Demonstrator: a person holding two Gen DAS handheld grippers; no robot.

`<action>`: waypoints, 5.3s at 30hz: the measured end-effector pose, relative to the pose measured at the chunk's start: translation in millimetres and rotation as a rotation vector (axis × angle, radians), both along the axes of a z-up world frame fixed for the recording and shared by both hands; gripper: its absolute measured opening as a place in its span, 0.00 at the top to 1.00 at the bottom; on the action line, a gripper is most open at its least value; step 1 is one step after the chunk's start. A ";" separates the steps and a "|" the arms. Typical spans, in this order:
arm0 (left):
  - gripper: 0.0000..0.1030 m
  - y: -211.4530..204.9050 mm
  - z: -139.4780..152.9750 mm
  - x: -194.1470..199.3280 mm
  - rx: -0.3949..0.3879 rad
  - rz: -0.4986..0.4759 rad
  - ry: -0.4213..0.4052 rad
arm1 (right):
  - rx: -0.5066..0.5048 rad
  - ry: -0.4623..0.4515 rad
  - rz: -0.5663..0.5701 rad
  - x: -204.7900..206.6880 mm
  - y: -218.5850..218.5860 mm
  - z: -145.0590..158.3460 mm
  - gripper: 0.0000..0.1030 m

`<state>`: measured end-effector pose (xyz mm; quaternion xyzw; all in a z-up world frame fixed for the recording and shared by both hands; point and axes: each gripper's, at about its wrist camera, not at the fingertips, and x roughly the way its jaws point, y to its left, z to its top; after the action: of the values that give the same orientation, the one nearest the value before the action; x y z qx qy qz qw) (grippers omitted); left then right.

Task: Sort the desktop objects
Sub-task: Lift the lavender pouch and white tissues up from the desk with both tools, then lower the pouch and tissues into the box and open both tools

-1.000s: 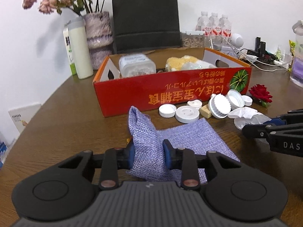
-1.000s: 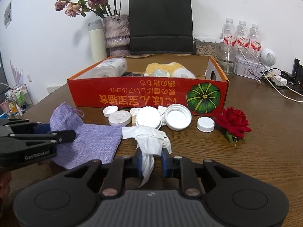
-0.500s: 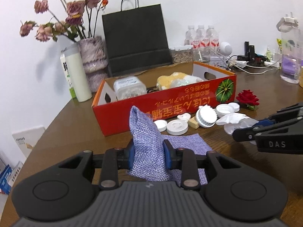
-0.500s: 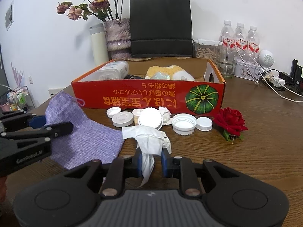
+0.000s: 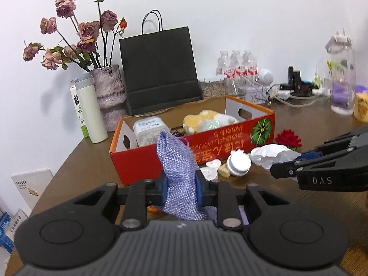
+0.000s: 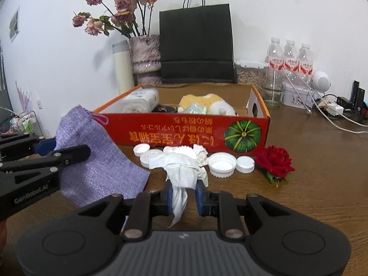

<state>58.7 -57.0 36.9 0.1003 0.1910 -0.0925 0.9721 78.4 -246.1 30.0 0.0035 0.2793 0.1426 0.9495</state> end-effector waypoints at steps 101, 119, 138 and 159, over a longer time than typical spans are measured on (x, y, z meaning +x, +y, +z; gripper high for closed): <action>0.79 -1.2 60.5 142.4 -0.338 0.012 -0.015 | 0.092 -0.163 -0.059 120.7 -15.0 62.5 0.80; 0.78 -9.1 11.7 220.1 -0.216 0.081 0.061 | -0.001 -0.048 -0.056 210.3 -7.3 10.6 0.80; 0.00 -10.3 21.4 209.8 -0.163 0.158 -0.038 | -0.011 -0.069 -0.045 202.3 -5.1 20.9 0.00; 0.00 0.1 43.7 169.7 -0.207 0.156 -0.054 | -0.033 -0.101 -0.070 157.5 -4.9 37.0 0.00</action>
<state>228.4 -57.0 80.6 -0.0135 0.1616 -0.0330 0.9862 235.9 -251.0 67.0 -0.0097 0.2330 0.1048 0.9668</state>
